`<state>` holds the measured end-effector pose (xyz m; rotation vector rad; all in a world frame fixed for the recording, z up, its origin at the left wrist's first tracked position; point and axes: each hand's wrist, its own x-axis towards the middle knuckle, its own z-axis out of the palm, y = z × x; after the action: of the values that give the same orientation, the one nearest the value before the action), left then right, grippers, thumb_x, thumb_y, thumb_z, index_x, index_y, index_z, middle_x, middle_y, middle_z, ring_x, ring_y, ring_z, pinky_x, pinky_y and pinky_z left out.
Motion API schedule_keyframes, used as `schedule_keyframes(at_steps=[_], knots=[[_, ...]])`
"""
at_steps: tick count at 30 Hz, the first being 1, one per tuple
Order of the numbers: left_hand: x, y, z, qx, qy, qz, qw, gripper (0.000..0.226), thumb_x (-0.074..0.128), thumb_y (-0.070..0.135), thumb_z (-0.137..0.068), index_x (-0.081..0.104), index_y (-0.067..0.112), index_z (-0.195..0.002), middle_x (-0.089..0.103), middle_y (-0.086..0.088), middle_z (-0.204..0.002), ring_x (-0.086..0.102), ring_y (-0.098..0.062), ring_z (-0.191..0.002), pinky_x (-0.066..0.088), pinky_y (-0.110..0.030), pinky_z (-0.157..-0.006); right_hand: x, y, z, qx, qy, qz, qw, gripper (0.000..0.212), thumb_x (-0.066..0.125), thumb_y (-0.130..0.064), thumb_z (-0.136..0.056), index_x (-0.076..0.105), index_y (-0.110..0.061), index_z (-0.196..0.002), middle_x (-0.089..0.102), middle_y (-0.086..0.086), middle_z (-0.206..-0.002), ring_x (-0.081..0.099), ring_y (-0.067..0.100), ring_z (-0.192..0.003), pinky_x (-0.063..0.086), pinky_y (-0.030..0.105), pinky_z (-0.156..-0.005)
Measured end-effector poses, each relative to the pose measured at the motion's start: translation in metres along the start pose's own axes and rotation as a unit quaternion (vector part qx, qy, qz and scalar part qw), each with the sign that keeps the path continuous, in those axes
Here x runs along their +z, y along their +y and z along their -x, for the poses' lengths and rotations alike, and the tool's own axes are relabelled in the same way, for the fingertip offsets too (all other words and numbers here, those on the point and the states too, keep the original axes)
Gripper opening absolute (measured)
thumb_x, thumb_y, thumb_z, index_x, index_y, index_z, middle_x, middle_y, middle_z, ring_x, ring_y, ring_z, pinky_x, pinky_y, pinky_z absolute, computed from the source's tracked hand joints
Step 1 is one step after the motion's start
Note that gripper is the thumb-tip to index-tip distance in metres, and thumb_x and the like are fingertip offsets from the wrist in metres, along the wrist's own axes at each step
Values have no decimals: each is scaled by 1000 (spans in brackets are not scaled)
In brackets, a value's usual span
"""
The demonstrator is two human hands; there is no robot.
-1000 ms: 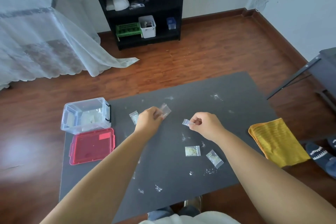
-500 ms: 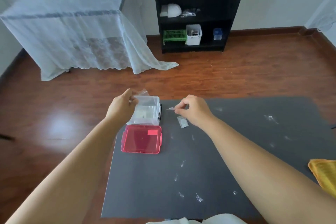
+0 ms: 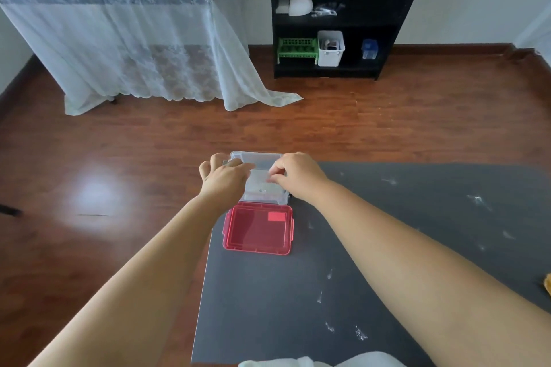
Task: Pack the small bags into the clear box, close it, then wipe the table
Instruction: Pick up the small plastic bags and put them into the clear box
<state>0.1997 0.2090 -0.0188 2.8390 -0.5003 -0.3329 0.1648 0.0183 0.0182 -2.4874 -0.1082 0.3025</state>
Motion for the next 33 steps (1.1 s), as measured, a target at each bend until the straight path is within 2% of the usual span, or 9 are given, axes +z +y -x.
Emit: schedule_keyframes(at_steps=[3,6,11,14,17,21,25,30,33], knots=[[-1,-4,4,10,17,5,1000,43,38,13,-98,55,35,-131,54,14,-128,24,-29,-133,27,-51,-105,10,1,-6,29,-37,39,998,26,60,-20,-93,70,-23,-116,64,6,-125,48,25,-125,44,36,-98],[-5,-5,9,20,45,8,999,41,38,16,-100,53,35,-133,53,14,-134,23,-28,-133,23,-51,-105,14,2,-8,21,-25,51,998,33,58,-16,-93,66,-21,-124,62,6,-125,44,25,-127,41,36,-97],[-16,17,19,65,113,17,991,36,44,22,-99,59,36,-127,59,18,-128,30,-29,-130,17,-44,-96,4,21,11,9,80,-24,996,26,58,-8,-91,71,-17,-112,60,4,-110,53,21,-106,42,29,-85],[-18,42,21,116,117,26,986,32,50,27,-96,62,36,-124,60,17,-123,34,-27,-127,18,-40,-94,-10,49,31,38,136,-48,989,24,60,-7,-89,73,-19,-104,62,0,-102,54,14,-91,43,28,-81],[-13,71,18,178,85,53,979,33,56,23,-93,64,31,-124,61,9,-119,40,-26,-119,27,-38,-94,-22,85,58,109,149,-55,981,23,60,-11,-90,72,-26,-102,60,-7,-96,50,3,-73,40,21,-65],[7,107,4,231,-9,36,972,37,53,17,-92,62,26,-127,56,0,-119,44,-25,-114,36,-36,-99,-30,121,97,190,119,-60,973,23,59,-17,-88,69,-35,-98,62,-11,-96,55,-1,-74,37,15,-55],[35,137,-8,243,-90,-44,965,41,50,14,-91,57,24,-130,51,-2,-124,47,-26,-115,41,-37,-96,-30,143,137,222,85,-66,969,26,59,-18,-87,66,-42,-97,64,-15,-93,56,-1,-76,36,13,-56],[60,154,-22,256,-166,-116,945,56,49,1,-86,48,24,-137,39,-2,-143,44,-29,-121,44,-41,-98,-33,168,188,255,29,-80,963,33,65,-15,-84,63,-43,-102,60,-14,-95,56,1,-78,40,16,-65],[65,157,-27,256,-172,-115,944,61,48,-4,-83,47,24,-137,39,-3,-138,44,-31,-116,48,-45,-92,-35,182,217,285,-23,-66,956,40,67,-15,-79,62,-42,-107,57,-14,-99,58,7,-85,48,22,-70]])
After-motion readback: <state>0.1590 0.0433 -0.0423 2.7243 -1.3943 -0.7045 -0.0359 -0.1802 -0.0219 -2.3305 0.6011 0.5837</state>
